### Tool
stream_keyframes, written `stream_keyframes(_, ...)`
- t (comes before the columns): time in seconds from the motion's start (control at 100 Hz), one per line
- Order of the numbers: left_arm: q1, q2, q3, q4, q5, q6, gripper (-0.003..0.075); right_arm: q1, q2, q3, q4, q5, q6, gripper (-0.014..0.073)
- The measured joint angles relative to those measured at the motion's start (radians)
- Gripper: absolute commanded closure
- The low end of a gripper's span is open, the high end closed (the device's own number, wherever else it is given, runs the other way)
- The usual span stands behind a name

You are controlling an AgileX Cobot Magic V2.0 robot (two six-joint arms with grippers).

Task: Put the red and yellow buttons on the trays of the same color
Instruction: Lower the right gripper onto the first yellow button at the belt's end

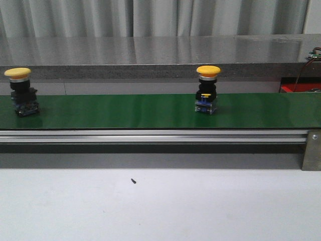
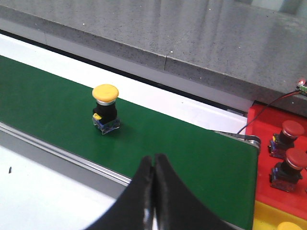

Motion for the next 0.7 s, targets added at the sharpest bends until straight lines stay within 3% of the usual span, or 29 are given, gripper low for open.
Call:
stream_keyframes(0.06,0.0,-0.031,0.018,-0.004,0.0,0.0,0.0741,0.0,0.0,0.0,0.001,0.0,0.0,0.0661)
stream_keyframes(0.3,0.0,-0.073,0.04,-0.017,0.0,0.0,0.0739,0.0,0.0,0.0,0.045,0.014,0.0,0.0622)
stream_keyframes(0.39,0.0,-0.073,0.041,-0.017,0.0,0.0,0.0739,0.001,0.0,-0.008,0.051,0.029,0.0,0.047)
stream_keyframes(0.49,0.0,-0.073,0.041,-0.017,0.0,0.0,0.074,0.001,0.023,-0.037,0.054,0.05,0.0,0.0183)
stream_keyframes(0.56,0.0,-0.073,0.041,-0.017,0.0,0.0,0.0739,0.001,0.06,-0.064,0.054,0.059,0.0,0.0029)
stream_keyframes(0.61,0.0,-0.073,0.041,-0.017,0.0,0.0,0.0739,0.001,0.095,-0.082,0.054,0.061,0.0,-0.0024)
stream_keyframes(0.7,0.0,-0.073,0.041,-0.017,0.0,0.0,0.0739,0.001,0.173,-0.117,0.054,0.064,0.0,-0.0029)
